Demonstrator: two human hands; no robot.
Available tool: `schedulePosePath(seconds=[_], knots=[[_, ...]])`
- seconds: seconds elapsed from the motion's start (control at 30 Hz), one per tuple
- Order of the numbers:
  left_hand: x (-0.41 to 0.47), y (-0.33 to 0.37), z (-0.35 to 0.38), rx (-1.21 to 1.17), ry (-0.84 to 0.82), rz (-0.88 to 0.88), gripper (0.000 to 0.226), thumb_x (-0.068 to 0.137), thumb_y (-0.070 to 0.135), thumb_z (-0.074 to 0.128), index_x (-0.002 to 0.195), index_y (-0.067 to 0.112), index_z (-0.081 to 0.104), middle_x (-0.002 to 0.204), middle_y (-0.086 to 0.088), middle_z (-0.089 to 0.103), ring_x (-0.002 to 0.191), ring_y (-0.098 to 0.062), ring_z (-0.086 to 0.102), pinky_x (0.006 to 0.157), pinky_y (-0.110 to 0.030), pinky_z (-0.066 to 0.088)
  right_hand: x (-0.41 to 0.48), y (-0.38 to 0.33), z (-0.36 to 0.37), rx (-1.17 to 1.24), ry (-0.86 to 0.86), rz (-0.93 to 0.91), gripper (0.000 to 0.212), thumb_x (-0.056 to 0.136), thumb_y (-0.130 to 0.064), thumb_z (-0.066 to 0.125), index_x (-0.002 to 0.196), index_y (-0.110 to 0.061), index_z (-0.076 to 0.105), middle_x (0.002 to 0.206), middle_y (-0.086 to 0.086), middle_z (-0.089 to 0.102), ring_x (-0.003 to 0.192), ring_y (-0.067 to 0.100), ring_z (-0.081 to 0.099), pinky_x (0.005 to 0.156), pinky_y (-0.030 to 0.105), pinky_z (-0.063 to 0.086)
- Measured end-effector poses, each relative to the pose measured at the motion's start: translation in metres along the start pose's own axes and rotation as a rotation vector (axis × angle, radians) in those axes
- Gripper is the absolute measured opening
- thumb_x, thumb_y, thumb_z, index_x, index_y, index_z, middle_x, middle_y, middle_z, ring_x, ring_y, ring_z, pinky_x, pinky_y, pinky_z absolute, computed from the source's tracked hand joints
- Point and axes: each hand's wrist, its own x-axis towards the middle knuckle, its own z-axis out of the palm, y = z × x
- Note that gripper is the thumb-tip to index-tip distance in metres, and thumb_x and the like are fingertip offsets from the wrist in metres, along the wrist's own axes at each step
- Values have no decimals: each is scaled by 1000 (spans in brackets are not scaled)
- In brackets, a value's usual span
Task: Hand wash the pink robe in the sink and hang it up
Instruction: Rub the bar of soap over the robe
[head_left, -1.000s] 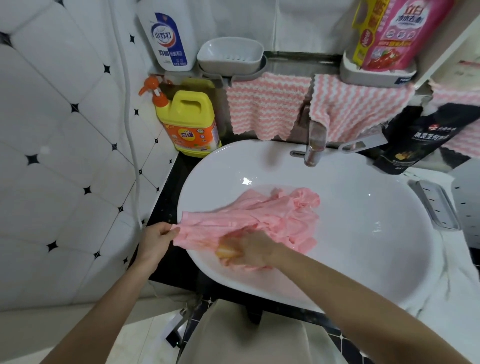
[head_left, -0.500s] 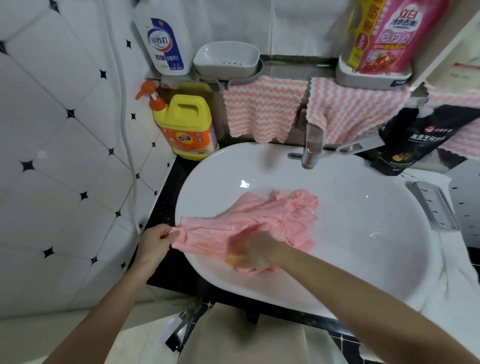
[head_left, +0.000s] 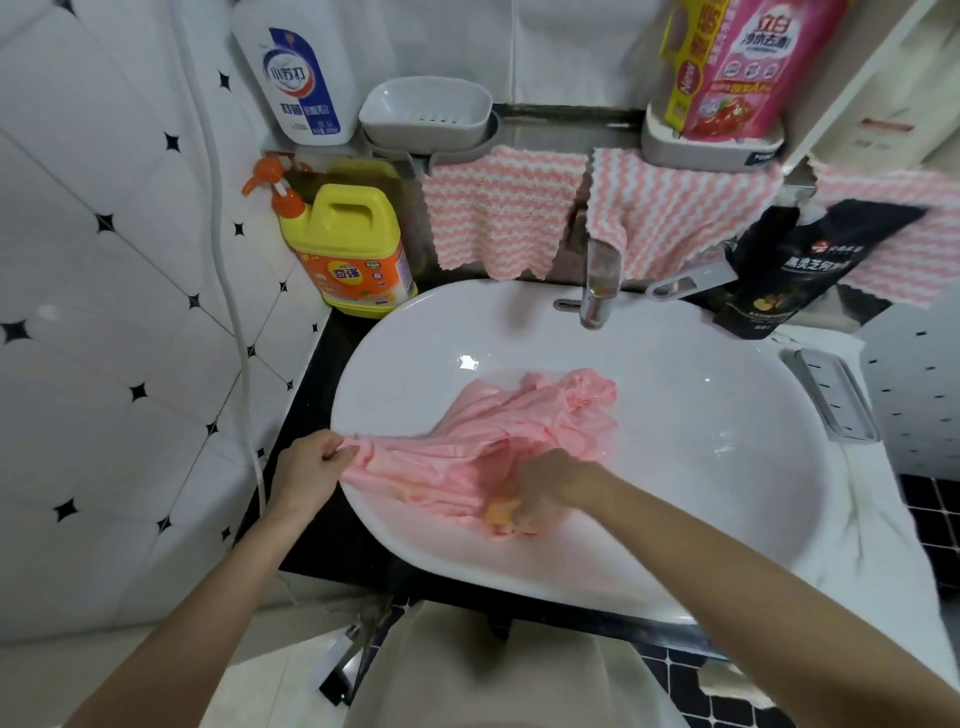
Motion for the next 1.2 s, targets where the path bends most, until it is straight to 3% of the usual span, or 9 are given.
schedulePosePath(seconds=[0.17, 0.23, 0.33, 0.4, 0.53, 0.67, 0.8, 0.93, 1.2], knots=[[-22, 42, 20, 210, 302, 524, 34, 74, 5, 70, 106, 8, 60, 104, -8, 57, 98, -21, 49, 83, -32, 42, -30, 58, -13, 590, 14, 72, 74, 74, -60, 56, 141, -36, 39, 123, -7, 55, 102, 16, 58, 72, 20, 49], [-36, 60, 39, 221, 35, 761, 22, 79, 2, 64, 99, 11, 61, 100, -2, 61, 96, -13, 50, 85, -22, 39, -36, 63, -13, 699, 90, 91, 85, 66, -67, 54, 143, -35, 37, 118, -8, 52, 91, 8, 54, 62, 18, 44], [-38, 64, 76, 554, -565, 579, 36, 92, 30, 53, 127, 20, 50, 129, 1, 53, 123, -20, 45, 102, -35, 33, -34, 65, -5, 732, 106, 82, 77, 74, -64, 56, 144, -36, 37, 127, -7, 54, 96, 7, 55, 65, 17, 45], [-33, 60, 92, 787, -666, 527, 48, 91, 43, 50, 135, 26, 43, 138, 2, 43, 131, -23, 33, 104, -41, 24, -27, 59, 5, 724, 125, 70, 64, 83, -53, 57, 143, -43, 36, 138, -7, 50, 112, 12, 53, 84, 22, 49], [-31, 57, 103, 754, -554, 530, 34, 87, 47, 54, 115, 29, 57, 129, 8, 49, 125, -19, 36, 96, -37, 25, -12, 42, 24, 727, 150, 38, 59, 85, -46, 58, 140, -48, 37, 146, -11, 42, 131, 16, 41, 106, 27, 35], [-36, 57, 107, 565, -546, 437, 44, 82, 50, 60, 122, 32, 54, 129, 8, 46, 125, -18, 36, 97, -36, 26, -3, 46, 40, 906, 211, 60, 57, 82, -48, 59, 134, -55, 39, 140, -11, 47, 127, 17, 46, 105, 31, 40], [-40, 62, 107, 457, -409, 449, 17, 86, 31, 59, 99, 24, 67, 110, 7, 60, 114, -16, 47, 90, -32, 27, -7, 53, 32, 906, 319, 69, 53, 87, -50, 56, 135, -57, 37, 144, -8, 45, 131, 17, 43, 106, 28, 36], [-38, 61, 85, 343, -376, 386, 9, 84, 20, 64, 86, 14, 70, 87, 7, 69, 89, -15, 62, 64, -20, 36, -16, 35, 41, 654, 187, -10, 60, 86, -46, 60, 142, -40, 39, 140, -12, 46, 127, 10, 42, 97, 21, 34], [-51, 55, 68, 451, -497, 462, 12, 86, 21, 62, 80, 17, 71, 79, 13, 68, 75, -1, 56, 70, -12, 34, -39, 87, 43, 67, -57, 139, 60, 85, -55, 48, 142, -43, 35, 140, -6, 48, 123, 21, 51, 95, 30, 42]])
